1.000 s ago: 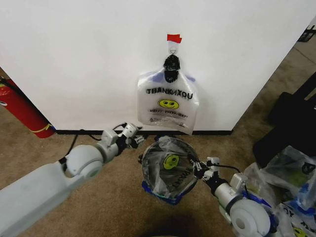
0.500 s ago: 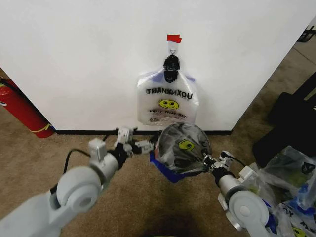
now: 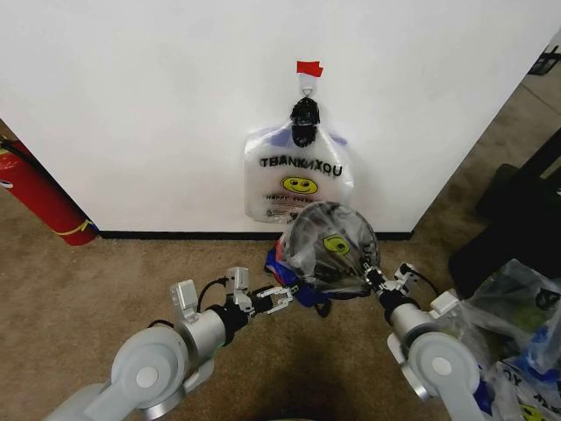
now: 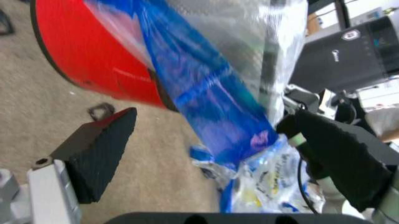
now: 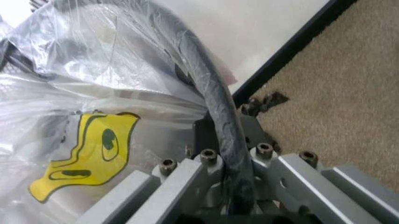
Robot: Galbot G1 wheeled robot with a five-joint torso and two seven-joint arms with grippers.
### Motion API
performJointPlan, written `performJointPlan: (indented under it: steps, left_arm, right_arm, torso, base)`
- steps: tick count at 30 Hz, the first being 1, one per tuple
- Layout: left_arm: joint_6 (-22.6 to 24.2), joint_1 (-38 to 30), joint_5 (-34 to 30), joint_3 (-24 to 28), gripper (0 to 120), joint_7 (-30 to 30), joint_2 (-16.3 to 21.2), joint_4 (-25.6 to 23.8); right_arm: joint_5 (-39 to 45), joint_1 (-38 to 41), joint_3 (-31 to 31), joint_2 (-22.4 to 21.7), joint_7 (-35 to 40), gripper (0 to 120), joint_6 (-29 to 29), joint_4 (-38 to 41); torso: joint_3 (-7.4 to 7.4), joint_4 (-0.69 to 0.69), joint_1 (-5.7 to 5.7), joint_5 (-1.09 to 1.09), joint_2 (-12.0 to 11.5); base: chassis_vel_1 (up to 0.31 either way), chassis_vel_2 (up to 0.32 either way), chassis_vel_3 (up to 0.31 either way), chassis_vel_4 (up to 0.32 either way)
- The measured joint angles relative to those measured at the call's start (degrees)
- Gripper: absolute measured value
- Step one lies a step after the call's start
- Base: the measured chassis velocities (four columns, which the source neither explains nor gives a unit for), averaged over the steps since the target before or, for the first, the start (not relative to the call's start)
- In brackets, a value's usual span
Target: Pick up the garbage bag from the wall and place it over the trash bin.
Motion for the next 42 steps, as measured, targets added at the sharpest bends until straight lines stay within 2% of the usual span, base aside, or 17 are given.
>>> performJointPlan:
  steps: [7, 11, 12, 14, 16, 17, 18, 19, 22, 23, 26, 31, 38, 42]
  left_arm:
    - [-0.33, 0.34, 1.35, 1.11, 98, 2.61, -1.10, 1.95]
    - [-1.51, 0.03, 3.85, 1.56, 82, 3.53, -1.42, 2.38]
    - [-1.51, 0.03, 3.85, 1.56, 82, 3.53, -1.42, 2.38]
    - [-1.95, -0.39, 4.10, 1.72, 72, 3.89, -1.42, 2.39]
    - [-1.99, -0.55, 4.16, 1.81, 69, 4.00, -1.41, 2.41]
    - [-2.01, -0.73, 4.31, 2.02, 63, 4.13, -1.41, 2.46]
    - [-2.07, -0.85, 5.06, 3.02, 49, 4.38, -2.33, 2.71]
    - [-2.18, -0.85, 5.42, 3.63, 43, 4.53, -3.02, 2.74]
    - [-2.80, -0.72, 7.01, 4.73, 32, 5.32, -4.07, 2.88]
    - [-2.80, -0.72, 7.01, 4.73, 32, 5.32, -4.07, 2.88]
    - [-3.37, -0.87, 7.39, 5.01, 18, 5.59, -4.76, 2.97]
    - [-3.94, -1.65, 7.43, 5.04, 2, 5.55, -4.56, 3.15]
    - [-4.12, -0.59, 10.08, 4.83, 0, 5.47, -3.08, 3.82]
    - [-3.60, 0.59, 9.40, 3.95, 0, 6.02, -2.45, 3.48]
  right_arm:
    - [0.97, 0.01, 1.00, -1.22, -0.27, 0, -0.35, 0.63]
    - [1.04, -0.08, 1.16, -1.47, -0.26, 0, -0.57, 1.63]
    - [1.04, -0.08, 1.16, -1.47, -0.26, 0, -0.57, 1.63]
    - [1.04, 0.04, 1.22, -1.70, -0.26, 0, -0.60, 1.60]
    - [1.04, 0.16, 1.24, -1.78, -0.25, 0, -0.60, 1.43]
    - [1.09, 0.32, 1.29, -1.86, -0.23, 0, -0.60, 1.23]
    - [1.23, 0.88, 1.23, -1.90, -0.18, 0, -0.62, 0.83]
    - [1.23, 1.14, 1.15, -1.90, -0.14, 0, -0.63, 0.61]
    - [1.19, 1.48, 1.10, -1.91, -0.09, 0, -0.62, 0.18]
    - [1.19, 1.48, 1.10, -1.91, -0.09, 0, -0.62, 0.18]
    - [1.16, 1.55, 1.11, -2.02, -0.04, 0, -0.63, -0.08]
    - [1.16, 1.57, 1.18, -2.26, -0.01, 0, -0.60, -0.09]
    - [1.33, 1.73, 1.39, -2.43, 0.07, 0, -0.48, -0.02]
    - [1.90, 1.70, 1.79, -2.44, 0.08, 0, -0.45, 0.22]
  torso:
    - [0.00, 0.00, 0.00, -0.01, 0.00]
    - [0.00, 0.00, 0.00, -0.01, 0.00]
    - [0.00, 0.00, 0.00, -0.01, 0.00]
    - [0.00, 0.00, 0.00, -0.01, 0.00]
    - [0.00, 0.00, 0.00, -0.01, 0.00]
    - [0.00, 0.00, 0.00, 0.00, 0.00]
    - [0.00, 0.00, 0.00, -0.01, -0.01]
    - [0.00, 0.00, 0.00, -0.01, -0.01]
    - [0.00, 0.00, 0.00, -0.01, -0.01]
    - [0.00, 0.00, 0.00, -0.01, -0.01]
    - [0.00, 0.01, 0.00, -0.01, -0.01]
    - [0.00, 0.00, 0.00, -0.01, -0.01]
    - [0.00, 0.00, 0.00, -0.01, -0.02]
    - [0.00, 0.00, 0.00, -0.01, -0.01]
  base:
    - [0.000, 0.000, 0.000, 0.000]
    - [0.000, 0.000, 0.000, 0.000]
    - [0.000, 0.000, 0.000, 0.000]
    - [0.000, 0.000, 0.000, 0.000]
    - [0.000, 0.000, 0.000, 0.000]
    - [0.000, 0.000, 0.000, 0.000]
    - [0.000, 0.000, 0.000, 0.000]
    - [0.000, 0.000, 0.000, 0.000]
    - [0.000, 0.000, 0.000, 0.000]
    - [0.000, 0.000, 0.000, 0.000]
    - [0.000, 0.000, 0.000, 0.000]
    - [0.000, 0.000, 0.000, 0.000]
    - [0.000, 0.000, 0.000, 0.000]
    - [0.000, 0.000, 0.000, 0.000]
